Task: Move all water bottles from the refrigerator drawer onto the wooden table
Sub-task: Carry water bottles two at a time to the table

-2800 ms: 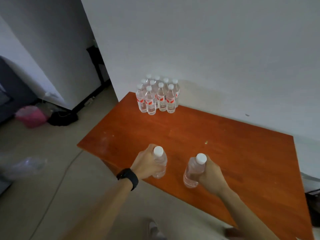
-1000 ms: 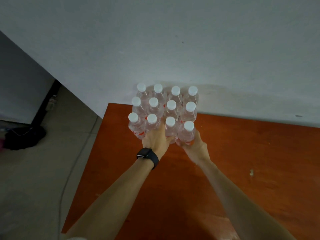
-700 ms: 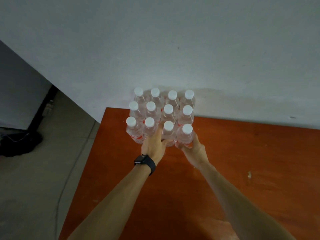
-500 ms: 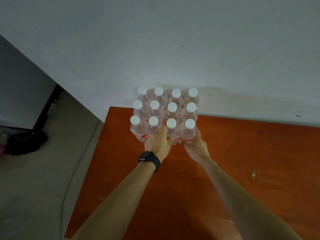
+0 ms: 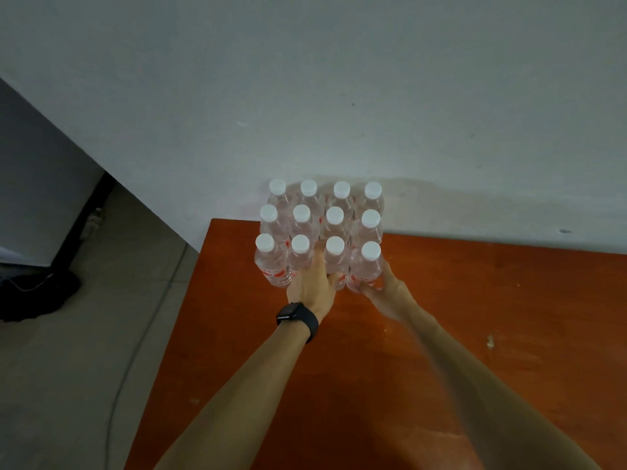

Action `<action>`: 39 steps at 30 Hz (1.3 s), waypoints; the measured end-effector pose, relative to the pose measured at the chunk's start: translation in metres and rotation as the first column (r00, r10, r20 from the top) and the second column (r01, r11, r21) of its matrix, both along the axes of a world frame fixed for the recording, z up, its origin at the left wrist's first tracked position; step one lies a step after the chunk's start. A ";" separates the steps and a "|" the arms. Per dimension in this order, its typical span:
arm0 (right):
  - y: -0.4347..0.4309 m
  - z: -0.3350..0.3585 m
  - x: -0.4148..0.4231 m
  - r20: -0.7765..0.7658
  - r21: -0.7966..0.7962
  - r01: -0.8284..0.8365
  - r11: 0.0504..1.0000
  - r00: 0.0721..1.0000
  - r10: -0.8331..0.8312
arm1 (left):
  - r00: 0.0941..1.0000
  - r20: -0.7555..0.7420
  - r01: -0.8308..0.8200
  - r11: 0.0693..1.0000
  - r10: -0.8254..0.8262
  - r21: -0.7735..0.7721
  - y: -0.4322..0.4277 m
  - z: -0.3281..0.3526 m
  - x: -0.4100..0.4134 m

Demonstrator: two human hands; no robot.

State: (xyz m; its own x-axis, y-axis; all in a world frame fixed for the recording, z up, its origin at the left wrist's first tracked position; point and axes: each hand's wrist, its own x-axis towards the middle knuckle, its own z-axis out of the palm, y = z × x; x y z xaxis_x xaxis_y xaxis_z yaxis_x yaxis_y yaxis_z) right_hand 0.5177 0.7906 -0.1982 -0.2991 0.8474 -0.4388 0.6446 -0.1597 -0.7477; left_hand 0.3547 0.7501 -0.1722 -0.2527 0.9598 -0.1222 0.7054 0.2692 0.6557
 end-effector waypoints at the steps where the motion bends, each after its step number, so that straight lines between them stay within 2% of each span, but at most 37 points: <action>1: -0.002 0.000 -0.002 -0.005 -0.011 0.022 1.000 1.000 -0.023 | 1.000 0.003 0.008 1.000 -0.008 -0.004 0.000 0.002 0.000; 10: -0.029 0.006 0.005 0.091 -0.029 0.169 0.985 0.982 -0.165 | 0.990 0.118 0.077 0.996 -0.072 -0.042 -0.017 0.001 -0.008; 16: -0.067 0.034 0.025 0.139 0.043 0.165 0.985 0.976 -0.170 | 0.982 0.134 0.141 0.990 -0.136 -0.027 -0.037 0.007 -0.011; 20: -0.105 0.056 0.045 0.180 0.158 0.136 0.978 0.970 -0.164 | 0.983 0.064 0.174 0.985 -0.173 -0.019 -0.054 0.012 -0.005; 24: -0.145 0.076 0.072 0.202 0.256 0.139 0.957 0.960 -0.194 | 0.932 -0.049 0.353 0.931 -0.358 -0.089 -0.072 0.023 0.018; 28: -0.194 0.087 0.113 0.248 0.346 0.193 0.918 0.925 -0.288 | 0.824 -0.127 0.544 0.833 -0.553 -0.097 -0.086 0.034 0.072; 32: -0.263 0.099 0.179 0.298 0.422 0.327 0.846 0.831 -0.470 | 0.635 -0.249 0.745 0.665 -0.731 -0.049 -0.113 0.051 0.162; 35: -0.338 0.116 0.238 0.325 0.475 0.448 0.757 0.710 -0.624 | 0.474 -0.301 0.868 0.497 -0.828 -0.001 -0.152 0.065 0.245; 39: -0.466 0.142 0.319 0.323 0.536 0.609 0.585 0.492 -0.808 | 0.270 -0.351 0.962 0.269 -0.897 0.055 -0.238 0.092 0.364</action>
State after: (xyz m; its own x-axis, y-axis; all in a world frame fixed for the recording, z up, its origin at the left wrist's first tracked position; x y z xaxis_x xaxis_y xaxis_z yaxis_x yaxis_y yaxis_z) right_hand 0.8370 0.3249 -0.0564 0.6416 0.7669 0.0149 0.6850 -0.5642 -0.4610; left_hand 0.7189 0.5118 -0.0800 0.8493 0.5273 0.0271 0.4790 -0.7910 0.3805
